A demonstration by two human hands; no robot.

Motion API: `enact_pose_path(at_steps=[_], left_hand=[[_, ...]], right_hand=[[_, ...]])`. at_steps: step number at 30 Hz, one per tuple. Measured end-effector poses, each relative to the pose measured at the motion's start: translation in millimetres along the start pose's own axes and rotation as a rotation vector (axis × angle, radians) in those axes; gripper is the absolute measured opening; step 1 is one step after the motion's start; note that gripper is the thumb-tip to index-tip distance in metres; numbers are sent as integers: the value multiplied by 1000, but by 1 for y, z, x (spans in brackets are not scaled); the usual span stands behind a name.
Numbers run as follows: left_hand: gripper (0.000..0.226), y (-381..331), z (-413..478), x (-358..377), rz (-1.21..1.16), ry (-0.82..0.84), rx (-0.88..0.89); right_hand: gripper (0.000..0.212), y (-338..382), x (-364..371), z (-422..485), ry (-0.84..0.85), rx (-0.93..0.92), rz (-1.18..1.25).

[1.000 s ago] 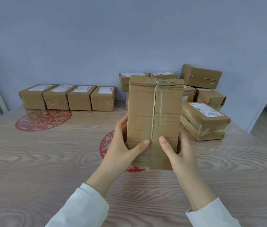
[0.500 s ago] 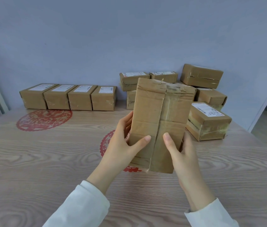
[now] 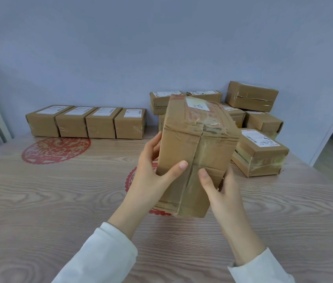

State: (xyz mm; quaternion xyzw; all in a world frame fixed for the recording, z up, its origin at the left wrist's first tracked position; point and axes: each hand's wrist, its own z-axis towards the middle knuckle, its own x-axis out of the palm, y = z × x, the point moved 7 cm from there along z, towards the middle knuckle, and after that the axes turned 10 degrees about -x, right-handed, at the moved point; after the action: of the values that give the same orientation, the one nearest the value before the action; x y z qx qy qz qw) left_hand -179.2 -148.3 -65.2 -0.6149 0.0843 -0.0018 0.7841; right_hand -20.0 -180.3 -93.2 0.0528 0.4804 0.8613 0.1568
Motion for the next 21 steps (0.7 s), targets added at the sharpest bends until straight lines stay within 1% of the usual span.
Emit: enact_pose_path(at_steps=[3,5,6,9,10,15,18,21], left_hand=[[78,2,1,1,-10,10,-11],[78,6,0,1,-18,18,-28],[79,8,0,2,-17,21,-34],[79,12,-2,3,-22,29,-47],[79,12,-2,3,-20,29,-48],[83,12,-2,5,-17,14,-54],[73,13,-2,4,-24,1,-61],[60,15,-3,2,-65,1,-88]], right_hand=[[46,-2,1,-1,42,9,-16],[55,-3,0,-1,40,17,-11],[54,-2,-1,-1,27,22,8],[35,3,-3,0,9,39,41],[33,3,-3,1,11,39,30],[40,6,-2,1,-5,40,16],[49,8,-1,-1,1,27,15],[71,5,-1,-2,34,28,-34]])
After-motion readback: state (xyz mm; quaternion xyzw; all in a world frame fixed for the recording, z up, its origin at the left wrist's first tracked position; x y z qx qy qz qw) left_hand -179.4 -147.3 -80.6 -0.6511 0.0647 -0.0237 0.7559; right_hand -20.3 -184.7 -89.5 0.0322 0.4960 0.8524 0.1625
